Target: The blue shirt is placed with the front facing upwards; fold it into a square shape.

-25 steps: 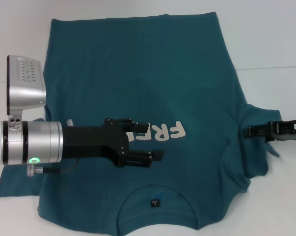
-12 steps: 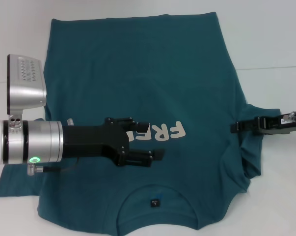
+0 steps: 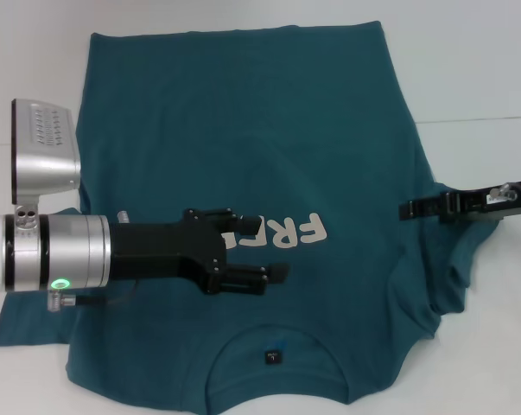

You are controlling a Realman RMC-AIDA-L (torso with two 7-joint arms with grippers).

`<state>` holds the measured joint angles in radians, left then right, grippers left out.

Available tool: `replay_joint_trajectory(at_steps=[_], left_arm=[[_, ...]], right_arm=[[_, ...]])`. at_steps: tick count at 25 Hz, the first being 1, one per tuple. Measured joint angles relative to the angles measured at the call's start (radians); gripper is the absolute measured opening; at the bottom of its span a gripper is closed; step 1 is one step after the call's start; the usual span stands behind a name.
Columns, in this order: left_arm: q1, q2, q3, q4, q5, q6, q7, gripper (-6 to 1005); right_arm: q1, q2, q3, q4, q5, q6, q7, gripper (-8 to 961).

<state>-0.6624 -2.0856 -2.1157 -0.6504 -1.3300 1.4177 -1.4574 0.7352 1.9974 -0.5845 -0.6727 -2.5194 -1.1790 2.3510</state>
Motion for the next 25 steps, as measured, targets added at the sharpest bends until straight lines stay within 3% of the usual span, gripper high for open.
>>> replay_joint_trajectory(at_steps=[8, 18, 25], left_arm=[[0.001, -0.001, -0.001, 0.000, 0.000, -0.002, -0.002, 875], [-0.002, -0.006, 0.002, 0.000, 0.000, -0.008, -0.005, 875], [-0.002, -0.007, 0.001, 0.000, 0.000, -0.012, -0.006, 875]], right_arm=[[-0.016, -0.047, 0.000, 0.000, -0.002, -0.019, 0.019, 891], [-0.029, -0.069, 0.000, -0.002, -0.059, -0.054, 0.025, 890], [-0.053, -0.099, 0.008, -0.012, -0.066, -0.072, 0.043, 890]])
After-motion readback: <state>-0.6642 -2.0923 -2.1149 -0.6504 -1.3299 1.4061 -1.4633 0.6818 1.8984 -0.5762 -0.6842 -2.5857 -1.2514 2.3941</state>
